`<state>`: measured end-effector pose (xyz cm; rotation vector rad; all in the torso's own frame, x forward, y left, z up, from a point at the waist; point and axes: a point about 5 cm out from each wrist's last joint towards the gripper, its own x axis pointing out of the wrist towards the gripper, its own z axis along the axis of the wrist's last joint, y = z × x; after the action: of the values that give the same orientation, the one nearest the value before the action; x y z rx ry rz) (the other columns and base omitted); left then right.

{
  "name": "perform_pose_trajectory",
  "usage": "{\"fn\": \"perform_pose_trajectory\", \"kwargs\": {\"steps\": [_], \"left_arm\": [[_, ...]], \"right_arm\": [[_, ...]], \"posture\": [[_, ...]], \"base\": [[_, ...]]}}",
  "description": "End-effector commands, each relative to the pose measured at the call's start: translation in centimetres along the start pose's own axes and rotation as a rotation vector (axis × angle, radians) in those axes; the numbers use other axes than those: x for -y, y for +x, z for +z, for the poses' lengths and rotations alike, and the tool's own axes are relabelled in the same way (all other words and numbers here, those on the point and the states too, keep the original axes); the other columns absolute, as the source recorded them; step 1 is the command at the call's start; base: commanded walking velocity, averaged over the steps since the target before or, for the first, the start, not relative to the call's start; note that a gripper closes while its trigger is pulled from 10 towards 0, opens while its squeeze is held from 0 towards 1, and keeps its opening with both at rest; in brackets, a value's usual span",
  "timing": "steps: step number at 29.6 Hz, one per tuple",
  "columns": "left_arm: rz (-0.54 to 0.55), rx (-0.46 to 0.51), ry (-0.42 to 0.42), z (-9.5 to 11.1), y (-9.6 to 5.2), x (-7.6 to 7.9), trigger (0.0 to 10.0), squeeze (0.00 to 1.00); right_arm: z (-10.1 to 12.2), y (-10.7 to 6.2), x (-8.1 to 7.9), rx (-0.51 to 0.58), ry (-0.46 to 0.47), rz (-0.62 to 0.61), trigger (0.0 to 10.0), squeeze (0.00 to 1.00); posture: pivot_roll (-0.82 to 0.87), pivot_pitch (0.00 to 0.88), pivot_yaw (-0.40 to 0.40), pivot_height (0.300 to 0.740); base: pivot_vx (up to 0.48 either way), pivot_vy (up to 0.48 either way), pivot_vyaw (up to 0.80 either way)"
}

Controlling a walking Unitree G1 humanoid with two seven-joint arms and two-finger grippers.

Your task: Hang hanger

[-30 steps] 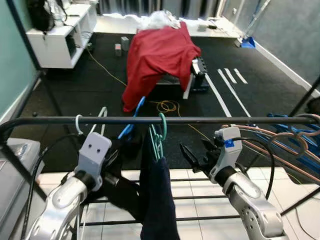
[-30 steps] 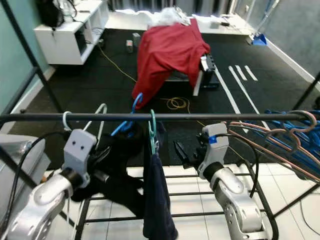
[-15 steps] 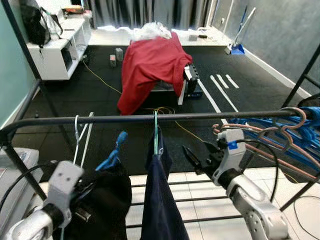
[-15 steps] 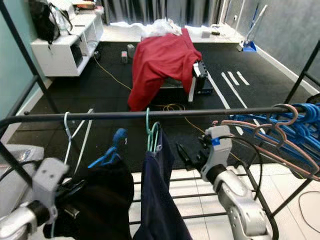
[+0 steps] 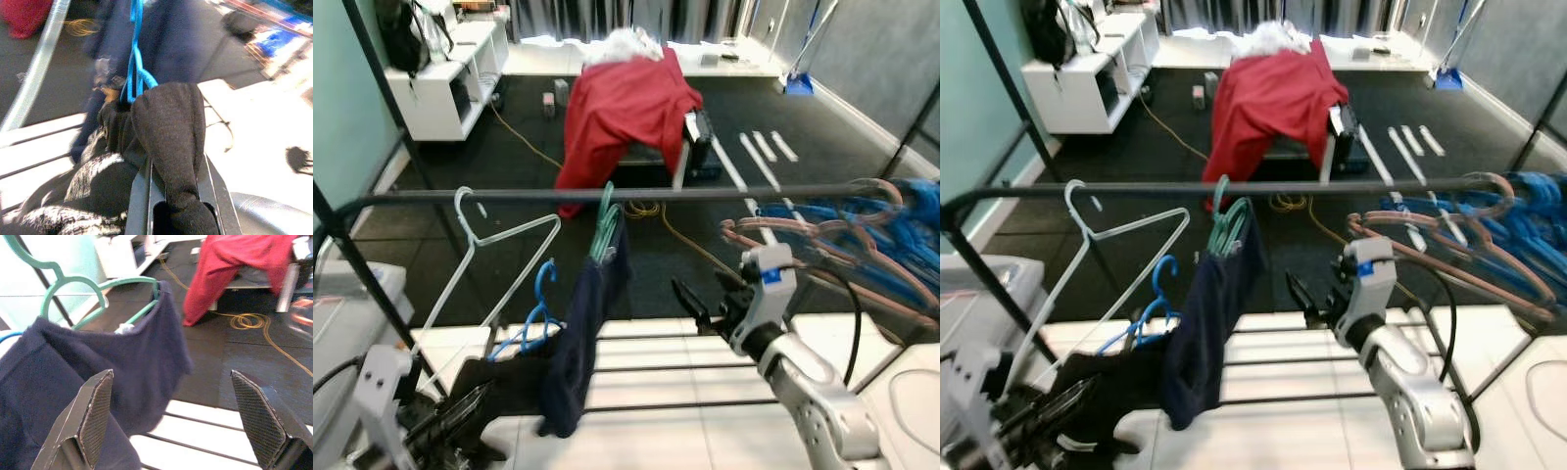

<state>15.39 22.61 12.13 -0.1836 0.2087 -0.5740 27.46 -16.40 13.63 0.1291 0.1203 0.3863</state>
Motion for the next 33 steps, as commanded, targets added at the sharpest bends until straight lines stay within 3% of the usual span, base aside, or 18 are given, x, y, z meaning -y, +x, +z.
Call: {"fn": "perform_pose_trajectory", "kwargs": {"steps": [1,2,4,7,8,10,13,16,22,24,26,28,30,33], "left_arm": [[-0.05,0.059,0.007,1.1,0.5,0.5,10.0,0.0],[-0.05,0.059,0.007,1.1,0.5,0.5,10.0,0.0],[-0.09,0.176,-0.011,2.9,1.3,1.3,10.0,0.0],[-0.105,0.248,-0.014,4.1,1.9,1.8,10.0,0.0],[-0.102,0.324,-0.014,5.3,2.3,1.9,10.0,0.0],[-0.102,0.324,-0.014,5.3,2.3,1.9,10.0,0.0],[-0.068,0.46,-0.017,7.5,2.3,1.4,10.0,0.0],[-0.038,0.517,-0.012,8.5,2.0,0.8,10.0,0.0],[-0.001,0.549,-0.013,9.2,2.7,0.6,10.0,0.0],[0.032,0.558,-0.01,9.3,3.2,0.6,10.0,0.0],[0.11,0.568,-0.025,9.5,4.6,0.6,10.0,0.0],[0.11,0.568,-0.025,9.5,4.6,0.6,10.0,0.0],[0.179,0.532,-0.011,9.3,6.0,0.8,10.0,0.0],[0.208,0.492,0.026,9.1,6.4,0.8,10.0,0.0]], "right_arm": [[-0.5,0.1,-0.3,-0.016,0.024,0.01,10.0,0.0],[-0.5,0.1,-0.3,-0.016,0.024,0.01,10.0,0.0],[-0.4,0.1,-0.3,-0.016,0.023,0.009,10.0,0.0],[-0.4,0.1,-0.2,-0.017,0.023,0.01,10.0,0.0],[-0.5,0.1,-0.2,-0.018,0.022,0.01,10.0,0.0],[-0.5,0.1,-0.2,-0.018,0.022,0.01,10.0,0.0],[-0.5,0.1,-0.2,-0.02,0.023,0.011,10.0,0.0],[-0.6,0.1,-0.3,-0.021,0.026,0.013,10.0,0.0],[-0.6,0.0,-0.3,-0.022,0.026,0.013,10.0,0.0],[-0.6,0.0,-0.3,-0.022,0.026,0.013,10.0,0.0],[-0.6,0.0,-0.2,-0.023,0.026,0.011,10.0,0.0],[-0.6,0.0,-0.2,-0.023,0.026,0.011,10.0,0.0],[-0.6,0.0,-0.2,-0.023,0.026,0.01,10.0,0.0],[-0.6,0.0,-0.3,-0.023,0.027,0.009,10.0,0.0]], "posture": [[-0.07,0.022,-0.066,0.74],[-0.07,0.022,-0.066,0.74],[-0.07,0.018,-0.067,0.74],[-0.07,0.015,-0.069,0.74],[-0.07,0.015,-0.069,0.74],[-0.07,0.015,-0.069,0.74],[-0.07,0.012,-0.069,0.74],[-0.06,0.008,-0.068,0.74],[-0.07,0.007,-0.066,0.74],[-0.07,0.005,-0.066,0.74],[-0.07,0.005,-0.066,0.74],[-0.07,0.005,-0.066,0.74],[-0.07,0.007,-0.064,0.74],[-0.07,0.013,-0.06,0.74]], "base": [[0.0,0.0,0.0],[0.0,0.0,0.0],[0.0,0.0,0.0],[0.0,0.0,0.0],[0.0,0.0,0.0],[0.0,0.0,0.0],[0.0,0.0,0.0],[0.0,0.0,0.0],[0.0,0.0,0.0],[0.0,0.0,0.0],[0.0,0.0,0.0],[0.0,0.0,0.0],[0.0,0.0,0.0],[0.0,0.0,0.0]]}}
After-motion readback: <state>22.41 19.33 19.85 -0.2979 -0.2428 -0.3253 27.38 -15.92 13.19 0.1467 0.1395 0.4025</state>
